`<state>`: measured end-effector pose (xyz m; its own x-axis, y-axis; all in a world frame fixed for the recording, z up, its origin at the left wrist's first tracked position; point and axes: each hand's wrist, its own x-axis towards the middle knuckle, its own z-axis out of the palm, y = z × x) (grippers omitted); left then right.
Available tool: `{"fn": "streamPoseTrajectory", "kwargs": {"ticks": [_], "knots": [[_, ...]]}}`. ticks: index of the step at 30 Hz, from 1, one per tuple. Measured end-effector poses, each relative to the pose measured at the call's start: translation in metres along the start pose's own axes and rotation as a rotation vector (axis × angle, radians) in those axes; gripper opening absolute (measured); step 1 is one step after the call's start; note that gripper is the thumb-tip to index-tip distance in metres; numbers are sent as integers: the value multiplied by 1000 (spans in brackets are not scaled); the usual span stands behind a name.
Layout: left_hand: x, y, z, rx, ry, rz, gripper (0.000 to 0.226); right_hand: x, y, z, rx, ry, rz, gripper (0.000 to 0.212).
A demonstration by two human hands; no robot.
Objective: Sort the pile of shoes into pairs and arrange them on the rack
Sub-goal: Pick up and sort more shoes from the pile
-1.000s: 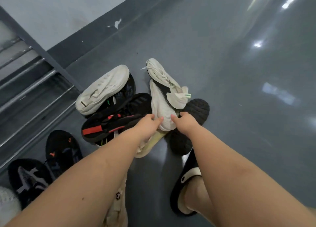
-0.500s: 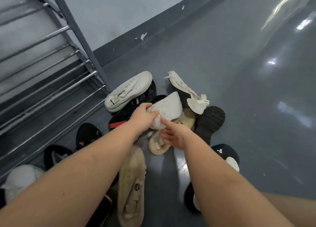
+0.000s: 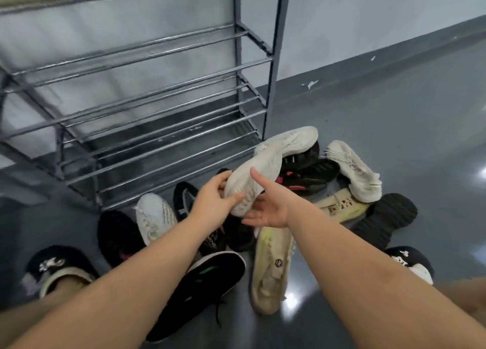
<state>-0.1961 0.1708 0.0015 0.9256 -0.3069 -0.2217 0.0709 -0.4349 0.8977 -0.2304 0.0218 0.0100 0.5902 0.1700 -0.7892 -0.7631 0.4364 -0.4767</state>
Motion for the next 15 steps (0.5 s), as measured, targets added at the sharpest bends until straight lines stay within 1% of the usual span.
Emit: {"fn": "streamPoseTrajectory", "kwargs": {"ticks": [2, 4, 5, 8, 9, 10, 11, 12, 13, 14, 15], "knots": [[-18, -6, -16, 23, 15, 23, 62, 0, 9, 27, -56, 43, 6, 66], [-36, -13, -27, 138, 23, 62, 65, -1, 23, 47, -34, 89, -11, 66], [-43, -17, -30, 211, 16, 87, 67, 0, 29, 54, -15, 99, -27, 61], [-58, -27, -39, 387, -40, 162, 69, 0, 46, 67, 86, 79, -48, 36], [-60, -29, -42, 390, -47, 183, 67, -1, 51, 69, 118, 72, -48, 30], [-62, -31, -44, 353, -22, 182, 65, -2, 56, 68, 151, 66, -49, 26], [-62, -33, -45, 277, 36, 129, 64, -3, 61, 66, 181, 55, -49, 25], [-61, -35, -46, 165, 92, 13, 64, -4, 66, 64, 199, 36, -41, 26], [-59, -36, -48, 25, 109, -161, 66, -5, 72, 61, 197, 10, -23, 28], [-59, -39, -49, -138, 77, -355, 68, -7, 76, 58, 176, -21, -2, 31], [-61, -43, -48, -317, 8, -529, 66, -8, 79, 55, 143, -57, 17, 33]]}}
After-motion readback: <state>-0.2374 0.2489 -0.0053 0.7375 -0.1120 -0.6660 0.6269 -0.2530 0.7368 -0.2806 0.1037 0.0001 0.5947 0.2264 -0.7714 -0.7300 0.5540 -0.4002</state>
